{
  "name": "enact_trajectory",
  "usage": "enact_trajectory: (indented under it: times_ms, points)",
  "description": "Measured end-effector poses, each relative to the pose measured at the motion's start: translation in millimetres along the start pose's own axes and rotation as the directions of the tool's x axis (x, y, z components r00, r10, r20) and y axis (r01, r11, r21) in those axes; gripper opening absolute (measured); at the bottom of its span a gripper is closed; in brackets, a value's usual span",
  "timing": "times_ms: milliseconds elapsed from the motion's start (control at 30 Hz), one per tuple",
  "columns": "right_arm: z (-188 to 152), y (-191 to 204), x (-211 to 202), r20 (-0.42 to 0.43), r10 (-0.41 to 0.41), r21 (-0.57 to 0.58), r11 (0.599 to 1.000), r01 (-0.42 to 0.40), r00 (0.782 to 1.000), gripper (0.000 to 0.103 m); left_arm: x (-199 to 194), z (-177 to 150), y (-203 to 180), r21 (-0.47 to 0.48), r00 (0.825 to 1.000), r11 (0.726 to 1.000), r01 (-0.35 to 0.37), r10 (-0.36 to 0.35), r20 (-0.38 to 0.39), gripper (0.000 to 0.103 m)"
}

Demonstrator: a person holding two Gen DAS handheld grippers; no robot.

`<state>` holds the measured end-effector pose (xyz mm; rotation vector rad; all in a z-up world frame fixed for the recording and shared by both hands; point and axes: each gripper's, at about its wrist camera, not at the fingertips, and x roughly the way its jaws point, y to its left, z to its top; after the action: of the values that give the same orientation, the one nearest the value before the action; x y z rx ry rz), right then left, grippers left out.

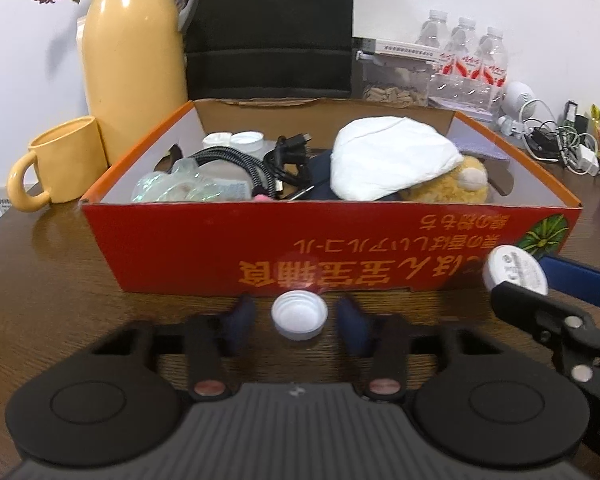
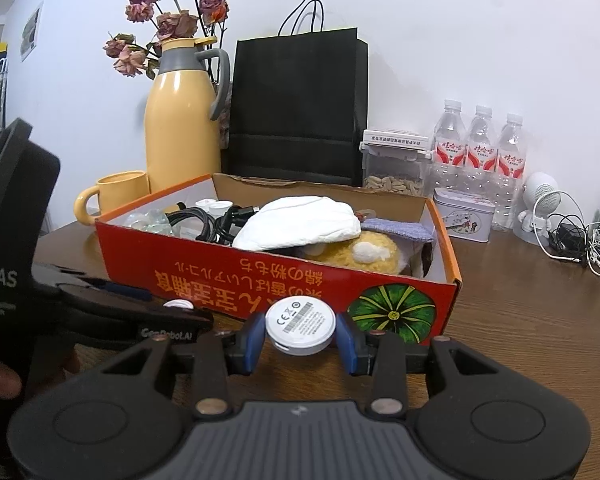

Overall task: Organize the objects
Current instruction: 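Grasp the last white cap with the left gripper while the right holds the container, then carry cap and container into the box while both grippers open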

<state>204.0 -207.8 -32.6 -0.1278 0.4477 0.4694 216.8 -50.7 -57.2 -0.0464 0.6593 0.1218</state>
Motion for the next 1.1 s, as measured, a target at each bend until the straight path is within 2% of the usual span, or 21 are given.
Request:
enact_trajectory:
  times_ms: [33, 267, 633, 800, 1100]
  points:
    - [0, 1, 0, 0.0, 0.0, -0.001, 1.0, 0.0, 1.0, 0.037, -1, 0, 0, 0.003, 1.0, 1.0, 0.007, -0.007, 0.001, 0.03]
    - [0, 1, -1, 0.001, 0.002, -0.002, 1.0, -0.002, 1.0, 0.037, -9, -1, 0, 0.019, 0.999, 0.999, 0.033, -0.033, 0.018, 0.03]
    - [10, 6, -13, 0.069, 0.022, -0.003, 1.0, -0.022, 0.997, 0.037, -47, 5, 7, 0.037, 0.988, 0.997, 0.074, -0.079, 0.136, 0.03]
    - [25, 6, -16, 0.121, 0.009, 0.011, 1.0, -0.01, 0.993, 0.037, -61, 19, 15, 0.012, 0.976, 0.993, 0.117, -0.117, 0.181, 0.03]
    - [52, 2, 3, 0.16, -0.018, 0.022, 1.0, 0.014, 0.987, 0.037, -55, 58, 34, -0.025, 0.956, 0.994, 0.109, -0.098, 0.278, 0.03]
